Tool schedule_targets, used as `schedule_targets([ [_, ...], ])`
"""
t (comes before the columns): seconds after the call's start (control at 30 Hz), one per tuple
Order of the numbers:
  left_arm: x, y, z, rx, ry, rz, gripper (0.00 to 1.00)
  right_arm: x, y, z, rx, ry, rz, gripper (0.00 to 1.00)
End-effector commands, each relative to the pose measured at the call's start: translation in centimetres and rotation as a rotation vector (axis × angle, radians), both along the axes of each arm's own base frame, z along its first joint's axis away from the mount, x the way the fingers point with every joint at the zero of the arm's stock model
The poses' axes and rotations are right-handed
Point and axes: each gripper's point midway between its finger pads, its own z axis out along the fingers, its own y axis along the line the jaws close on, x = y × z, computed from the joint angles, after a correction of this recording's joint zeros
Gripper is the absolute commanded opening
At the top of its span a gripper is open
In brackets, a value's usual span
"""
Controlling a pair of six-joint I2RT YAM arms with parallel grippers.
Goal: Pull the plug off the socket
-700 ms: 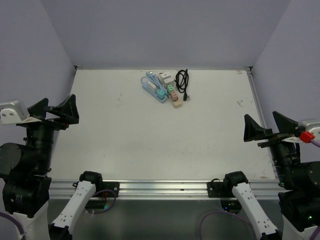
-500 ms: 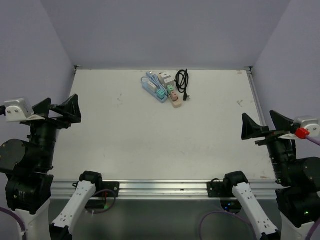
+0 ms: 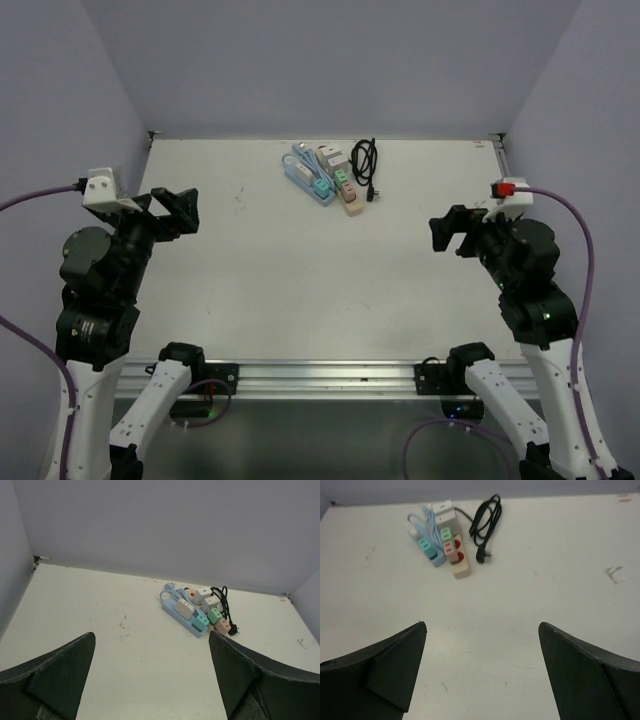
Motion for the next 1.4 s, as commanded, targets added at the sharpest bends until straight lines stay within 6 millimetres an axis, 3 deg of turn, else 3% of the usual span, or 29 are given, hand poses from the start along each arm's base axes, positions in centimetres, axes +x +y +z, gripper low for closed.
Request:
schedule_targets([
  [0.0, 2.4, -1.9, -1.9, -0.041, 0.041, -0.075, 1.0, 1.7, 4.0, -3.6, 0.022, 0.105, 0.199, 0.99],
  [0.1, 3.9, -2.3, -4.6, -0.028, 0.12, -0.083, 1.0, 2.8, 5.8, -7.1, 0.037, 0.226, 0.283, 0.99],
  [0.13, 4.3, -2.3, -5.2, -0.021, 0.138, -0.078, 0.99, 3.7, 6.2, -9.1, 0.036, 0.305, 0.291, 0.99],
  [0.23, 5.7, -2.1, -7.9, 0.012, 0.212, -0.063, 0.99, 5.4, 7.0, -11.7, 0.039, 0.387, 0.307, 0.99],
  [0.3, 6.3, -1.9, -9.4, 0.039, 0.239, -0.051, 0.99, 7.3, 7.2, -11.9, 0.041, 0.345, 0.289, 0.99],
  [0.37, 6.7, -1.7, -10.6, 0.056, 0.257, -0.044, 1.0, 8.5, 7.6, -13.7, 0.042, 0.362, 0.285, 0.99],
  [0.4, 7.0, -1.6, -11.7, 0.069, 0.273, -0.039, 0.99, 9.7, 7.9, -13.3, 0.042, 0.316, 0.281, 0.99],
  [0.47, 7.4, -1.4, -13.3, 0.078, 0.293, -0.026, 1.0, 11.2, 8.6, -14.9, 0.025, 0.33, 0.286, 0.99],
  [0.53, 7.5, -1.4, -14.3, 0.071, 0.299, -0.017, 1.0, 13.2, 9.0, -15.1, -0.008, 0.292, 0.278, 0.99],
  [0.57, 7.7, -1.4, -15.3, 0.067, 0.301, -0.015, 0.99, 13.8, 9.8, -16.4, -0.028, 0.312, 0.296, 0.99],
  [0.63, 7.9, -1.6, -16.5, 0.057, 0.31, -0.023, 0.99, 15.7, 10.7, -16.1, -0.061, 0.256, 0.296, 0.99],
  [0.67, 8.0, -1.7, -17.8, 0.06, 0.328, -0.026, 1.0, 16.1, 11.6, -18.1, -0.08, 0.301, 0.312, 0.99],
  [0.77, 8.2, -1.3, -19.9, 0.084, 0.381, -0.007, 0.99, 18.4, 13.5, -18.5, -0.115, 0.264, 0.324, 0.99],
  [0.8, 8.3, -1.0, -20.2, 0.096, 0.394, 0.008, 1.0, 19.1, 14.0, -20.0, -0.127, 0.281, 0.328, 0.98],
  [0.87, 8.5, -0.8, -20.8, 0.106, 0.428, 0.021, 1.0, 20.3, 14.9, -20.1, -0.136, 0.265, 0.326, 0.92],
  [1.03, 8.7, -0.7, -21.3, 0.104, 0.438, 0.027, 1.0, 23.6, 16.3, -23.1, -0.134, 0.284, 0.308, 0.85],
  [1.1, 8.7, -0.6, -21.3, 0.104, 0.438, 0.032, 1.0, 24.4, 16.6, -23.4, -0.136, 0.278, 0.302, 0.82],
  [1.37, 8.8, -0.7, -21.5, 0.102, 0.441, 0.021, 1.0, 25.8, 17.9, -27.3, -0.162, 0.347, 0.307, 0.74],
])
